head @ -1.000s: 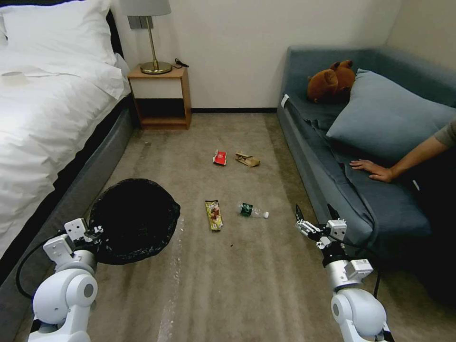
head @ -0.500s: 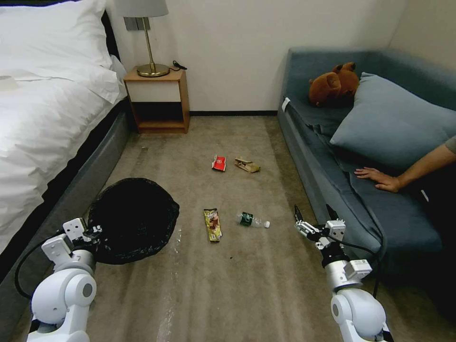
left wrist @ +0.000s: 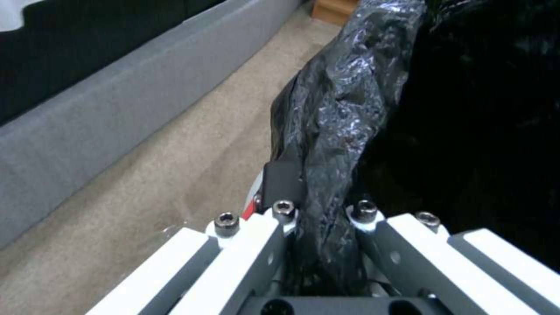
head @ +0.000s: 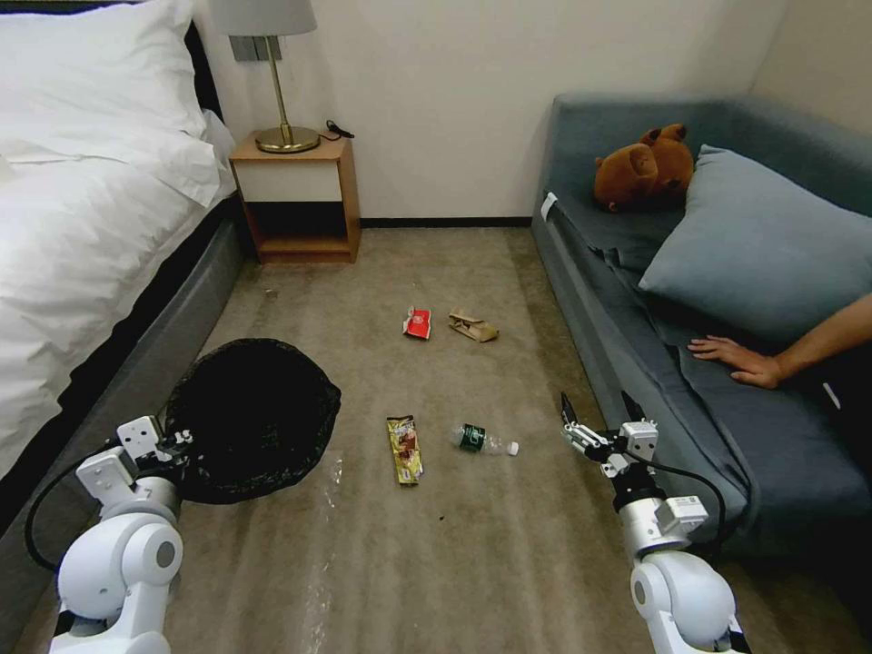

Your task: Pick up the trash bin, then pick up the garbage on the floor and place it into the trash bin.

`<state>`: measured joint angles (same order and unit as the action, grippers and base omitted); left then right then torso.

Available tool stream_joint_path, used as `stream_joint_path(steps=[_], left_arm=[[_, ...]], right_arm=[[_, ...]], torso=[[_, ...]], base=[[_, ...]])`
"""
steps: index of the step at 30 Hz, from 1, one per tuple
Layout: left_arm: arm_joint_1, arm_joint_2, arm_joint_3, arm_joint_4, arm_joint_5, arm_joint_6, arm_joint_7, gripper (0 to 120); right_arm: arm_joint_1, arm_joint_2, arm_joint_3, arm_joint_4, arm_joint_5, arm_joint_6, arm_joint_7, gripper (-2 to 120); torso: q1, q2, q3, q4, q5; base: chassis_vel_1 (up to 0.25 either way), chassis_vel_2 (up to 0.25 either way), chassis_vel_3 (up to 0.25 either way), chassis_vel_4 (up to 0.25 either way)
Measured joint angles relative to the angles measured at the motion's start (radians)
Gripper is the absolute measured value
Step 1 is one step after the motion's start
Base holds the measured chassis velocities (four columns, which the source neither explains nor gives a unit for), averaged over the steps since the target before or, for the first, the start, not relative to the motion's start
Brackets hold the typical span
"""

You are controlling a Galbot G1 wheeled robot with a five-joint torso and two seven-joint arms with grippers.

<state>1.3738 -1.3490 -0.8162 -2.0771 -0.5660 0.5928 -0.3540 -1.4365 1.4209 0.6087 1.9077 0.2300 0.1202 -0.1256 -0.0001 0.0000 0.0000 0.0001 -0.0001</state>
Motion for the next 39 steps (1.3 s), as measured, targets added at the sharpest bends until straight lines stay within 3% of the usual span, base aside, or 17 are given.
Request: stream_joint_path(steps=[39], left_arm=[[-0.008,-0.01,-0.017,0.014,-0.005,-0.004,0.001,1]], right_arm=[[0.01,-0.001,-0.01,-0.03,-0.011,0.009,-0.023,100]], torso=[[0.0,0.0,0.0,-0.0001,0.0001]], base=[[-0.09,0.086,0.082,-0.088]])
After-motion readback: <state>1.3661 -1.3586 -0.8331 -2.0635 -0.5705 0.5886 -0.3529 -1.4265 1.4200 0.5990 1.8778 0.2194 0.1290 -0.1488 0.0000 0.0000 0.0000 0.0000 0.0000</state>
